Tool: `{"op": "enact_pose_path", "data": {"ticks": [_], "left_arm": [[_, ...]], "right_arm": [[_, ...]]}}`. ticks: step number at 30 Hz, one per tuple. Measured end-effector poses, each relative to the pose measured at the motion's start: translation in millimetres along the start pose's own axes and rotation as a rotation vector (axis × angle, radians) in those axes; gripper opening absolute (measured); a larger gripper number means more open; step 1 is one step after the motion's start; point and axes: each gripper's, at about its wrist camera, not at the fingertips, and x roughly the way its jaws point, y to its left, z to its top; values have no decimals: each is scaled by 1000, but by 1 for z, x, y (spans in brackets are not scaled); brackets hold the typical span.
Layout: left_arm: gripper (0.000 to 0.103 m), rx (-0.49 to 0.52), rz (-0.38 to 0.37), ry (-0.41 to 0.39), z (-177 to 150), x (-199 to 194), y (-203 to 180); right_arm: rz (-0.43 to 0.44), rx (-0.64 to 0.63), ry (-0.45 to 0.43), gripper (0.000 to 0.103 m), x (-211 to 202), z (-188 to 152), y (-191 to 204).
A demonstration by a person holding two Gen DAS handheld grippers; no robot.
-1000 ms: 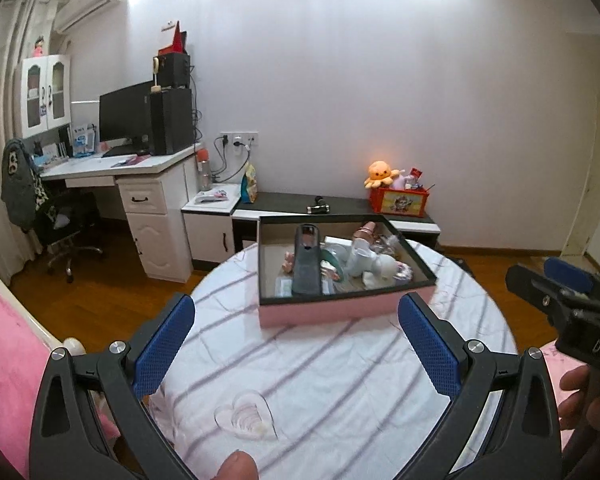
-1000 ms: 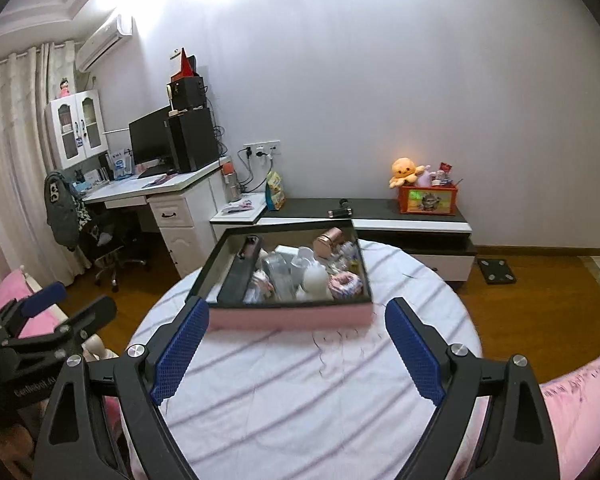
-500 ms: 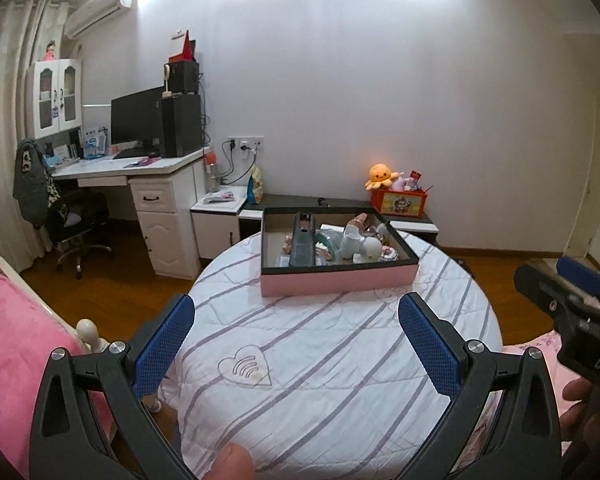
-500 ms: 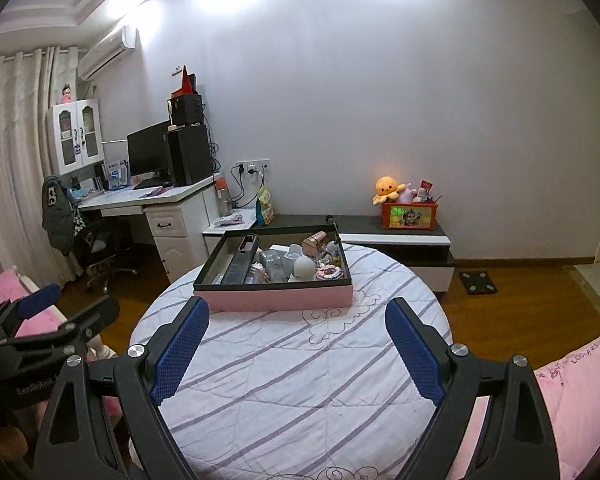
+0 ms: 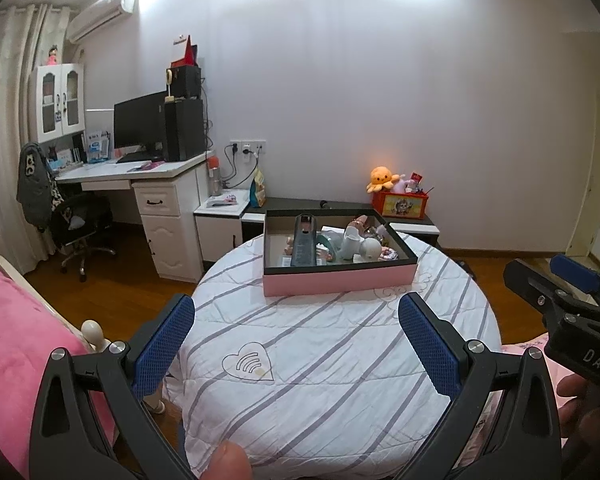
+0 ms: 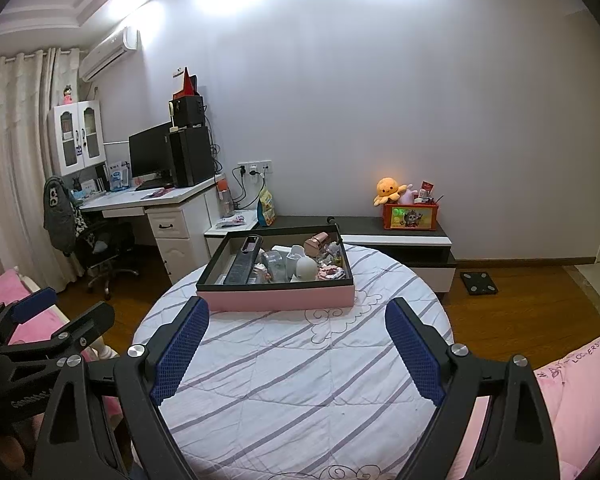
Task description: Organize rigid objects
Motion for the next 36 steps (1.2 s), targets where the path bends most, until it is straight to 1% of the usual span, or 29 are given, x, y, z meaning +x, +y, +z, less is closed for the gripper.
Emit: {"op": "enact_pose_path", "data": {"ticks": [9, 27, 32, 36], "left_arm": [[103, -18, -10, -18, 3, -7, 3], [103, -30, -10, -6, 3, -2, 4], [103, -31, -10, -18, 1, -4, 4], [103, -37, -25, -30, 0, -6, 5]], "right_arm": [[7, -2, -3, 91, -3, 1, 0], [6, -3, -1, 91, -3, 1, 0], [7, -3, -1, 91, -3, 1, 0], [6, -3, -1, 91, -3, 1, 0]]}}
